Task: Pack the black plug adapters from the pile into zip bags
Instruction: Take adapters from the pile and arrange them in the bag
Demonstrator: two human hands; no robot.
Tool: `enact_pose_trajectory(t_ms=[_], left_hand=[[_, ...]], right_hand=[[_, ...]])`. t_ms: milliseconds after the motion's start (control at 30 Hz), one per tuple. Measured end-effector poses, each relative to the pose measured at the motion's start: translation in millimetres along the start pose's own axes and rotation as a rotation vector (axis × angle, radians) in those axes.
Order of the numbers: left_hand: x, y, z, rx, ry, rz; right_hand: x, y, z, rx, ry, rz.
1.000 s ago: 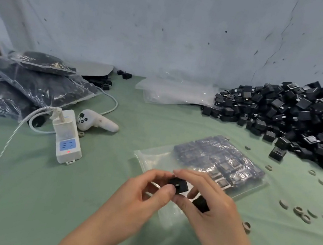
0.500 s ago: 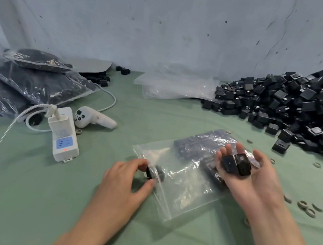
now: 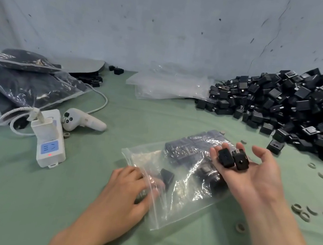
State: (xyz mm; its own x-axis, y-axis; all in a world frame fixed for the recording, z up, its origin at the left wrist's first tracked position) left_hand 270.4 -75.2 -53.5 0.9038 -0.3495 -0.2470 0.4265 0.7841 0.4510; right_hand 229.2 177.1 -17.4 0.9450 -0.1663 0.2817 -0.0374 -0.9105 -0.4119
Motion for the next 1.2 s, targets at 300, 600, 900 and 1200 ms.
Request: enact_pose_trajectory(t_ms=[300, 600, 900, 1200], left_hand=[[-24, 3, -5, -0.055, -0.088, -0.024], [-27, 5, -9, -0.095, -0.07, -0.045], [-31, 4, -15, 0.097, -0.05, -0.06], [-45, 11, -23, -0.069, 0.094, -0.304]], right_hand=[[-8, -8, 2, 0.018, -0.003, 0.025], [-14, -17, -1, 0.03, -0.014, 0.032], [-24, -23, -8, 0.052, -0.043, 0.043], [-35, -27, -13, 0.07, -0.054, 0.061]])
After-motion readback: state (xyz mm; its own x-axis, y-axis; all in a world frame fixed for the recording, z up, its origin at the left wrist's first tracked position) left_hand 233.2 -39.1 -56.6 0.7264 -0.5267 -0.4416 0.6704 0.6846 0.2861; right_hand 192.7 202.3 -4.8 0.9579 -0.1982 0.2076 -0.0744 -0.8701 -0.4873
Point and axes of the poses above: each hand's wrist, its own x-axis away from the middle knuckle, its own z-axis out of the back of the hand, y = z × x, the point moved 2 cm from there along -x, towards the middle knuckle, and after that the axes turned 3 degrees about z, right-handed, at the moved point
